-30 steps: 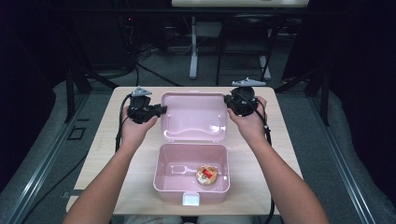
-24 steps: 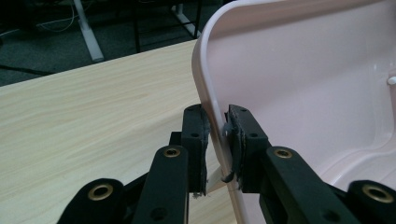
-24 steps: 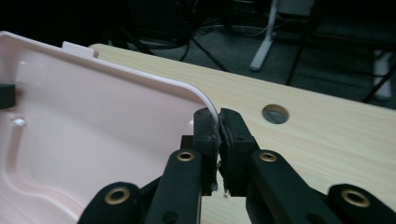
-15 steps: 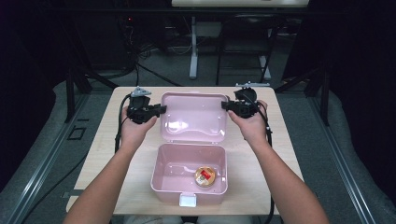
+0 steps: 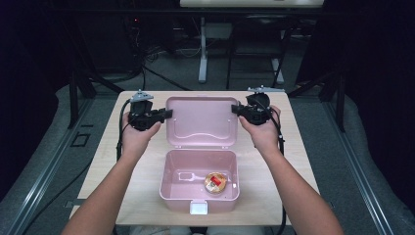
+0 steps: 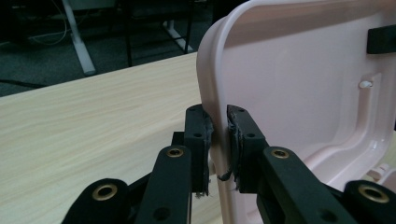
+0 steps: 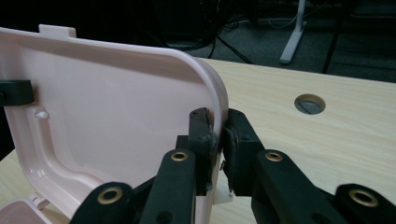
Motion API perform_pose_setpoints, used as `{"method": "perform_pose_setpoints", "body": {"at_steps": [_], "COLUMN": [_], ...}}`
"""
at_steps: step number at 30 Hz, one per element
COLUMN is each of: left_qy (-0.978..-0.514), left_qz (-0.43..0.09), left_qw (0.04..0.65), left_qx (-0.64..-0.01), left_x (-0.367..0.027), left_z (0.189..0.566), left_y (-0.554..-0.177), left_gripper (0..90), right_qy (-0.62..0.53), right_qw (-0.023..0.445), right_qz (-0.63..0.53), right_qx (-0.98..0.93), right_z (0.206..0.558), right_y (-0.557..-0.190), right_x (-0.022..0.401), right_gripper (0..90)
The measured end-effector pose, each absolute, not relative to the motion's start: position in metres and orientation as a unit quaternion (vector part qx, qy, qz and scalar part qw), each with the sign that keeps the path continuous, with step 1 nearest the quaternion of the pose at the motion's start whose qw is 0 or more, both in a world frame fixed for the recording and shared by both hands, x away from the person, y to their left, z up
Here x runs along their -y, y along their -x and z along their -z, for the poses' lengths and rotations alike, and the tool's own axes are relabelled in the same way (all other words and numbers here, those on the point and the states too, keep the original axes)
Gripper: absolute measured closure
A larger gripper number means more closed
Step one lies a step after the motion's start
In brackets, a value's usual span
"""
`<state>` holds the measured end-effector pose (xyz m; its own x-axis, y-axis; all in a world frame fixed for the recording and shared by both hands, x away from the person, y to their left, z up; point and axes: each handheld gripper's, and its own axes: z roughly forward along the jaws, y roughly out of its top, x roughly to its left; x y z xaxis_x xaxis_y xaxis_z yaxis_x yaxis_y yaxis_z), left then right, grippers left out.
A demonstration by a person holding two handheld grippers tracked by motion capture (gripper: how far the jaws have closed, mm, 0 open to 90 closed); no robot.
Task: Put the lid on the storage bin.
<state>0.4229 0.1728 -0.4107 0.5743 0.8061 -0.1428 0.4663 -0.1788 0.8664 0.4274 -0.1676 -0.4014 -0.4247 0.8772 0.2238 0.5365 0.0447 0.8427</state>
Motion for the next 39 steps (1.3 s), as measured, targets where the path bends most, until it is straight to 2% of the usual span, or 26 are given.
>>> {"method": "perform_pose_setpoints", "body": {"at_steps": [24,39], "left_qy": [-0.751,-0.756], "left_qz": [-0.19,-0.176], "left_qw": [0.505,0.51], "left_qx": [-0.38,-0.369], "left_x": [-0.184,-0.185], "left_z": [0.394,0.393], "left_y": [-0.381,-0.364], "left_gripper": [79.3,72.1], "right_qy": [-0.447,-0.439], "right_qw": [0.209,0.182], "right_qz": [-0.506,-0.508], "right_qx": [-0.707,-0.719], "right_z": [0.381,0.384], "right_y": [-0.376,-0.358], "right_x": [0.168,0.171], "right_gripper": [77.6,70.9]}}
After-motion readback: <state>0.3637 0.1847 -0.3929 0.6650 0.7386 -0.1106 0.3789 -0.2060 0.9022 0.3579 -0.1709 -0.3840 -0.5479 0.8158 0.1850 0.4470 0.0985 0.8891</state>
